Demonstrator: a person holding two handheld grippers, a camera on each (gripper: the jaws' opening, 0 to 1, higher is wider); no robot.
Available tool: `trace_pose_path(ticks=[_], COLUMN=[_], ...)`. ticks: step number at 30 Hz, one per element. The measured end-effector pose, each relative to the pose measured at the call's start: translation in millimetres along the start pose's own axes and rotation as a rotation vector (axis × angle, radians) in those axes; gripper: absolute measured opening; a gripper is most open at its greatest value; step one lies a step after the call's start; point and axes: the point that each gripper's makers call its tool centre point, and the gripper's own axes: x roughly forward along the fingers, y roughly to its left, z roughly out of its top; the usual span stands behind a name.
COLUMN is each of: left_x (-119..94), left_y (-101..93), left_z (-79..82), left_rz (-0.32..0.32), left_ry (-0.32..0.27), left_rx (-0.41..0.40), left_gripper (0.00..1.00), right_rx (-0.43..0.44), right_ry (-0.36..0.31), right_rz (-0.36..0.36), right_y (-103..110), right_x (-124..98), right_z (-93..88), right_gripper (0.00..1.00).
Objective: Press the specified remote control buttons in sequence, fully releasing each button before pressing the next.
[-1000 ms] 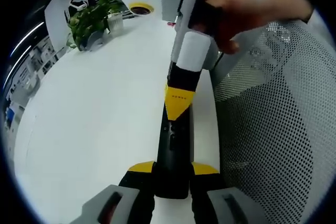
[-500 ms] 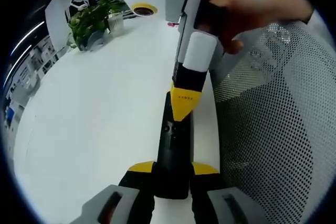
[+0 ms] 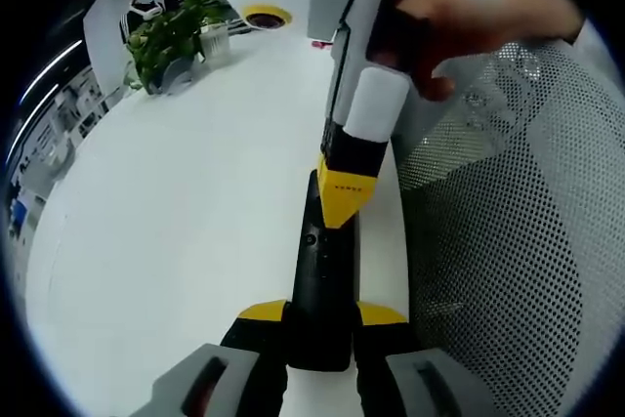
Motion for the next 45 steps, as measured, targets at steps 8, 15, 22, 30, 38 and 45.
trace_pose_path(ticks=[8, 15, 22, 30, 38, 45], left_x=[-0.3, -0.5, -0.3, 0.0, 0.2, 0.4], left_y=[-0.1, 0.3, 0.4, 0.5, 0.4, 0.4], left_z=[0.0, -0.1, 0.0, 0.3, 0.4, 0.2], left_rz=[-0.001, -0.004, -0.004, -0.003, -0.003, -0.004], left_ry=[-0.002, -0.003, -0.002, -0.002, -0.004, -0.006], left_rx=[0.003, -0.004, 0.000, 0.003, 0.004, 0.006], left_gripper=[0.25, 0.25, 0.25, 0.25, 0.25, 0.25], right_rx=[-0.018, 0.020, 0.014, 0.018, 0.023, 0.021], right_ry=[-0.007, 0.000, 0.024, 0.054, 0.080, 0.082], right_rz=[0.000, 0.014, 0.007, -0.001, -0.022, -0.044], right_y=[0.0, -0.3, -1.3, -3.1, -7.3, -11.4], right_x=[-0.1, -1.3, -3.5, -5.1, -6.9, -9.9], right_z=[0.5, 0.7, -3.2, -7.5, -11.4, -12.2], right_gripper=[0.00, 0.00, 0.00, 0.00, 0.00, 0.00])
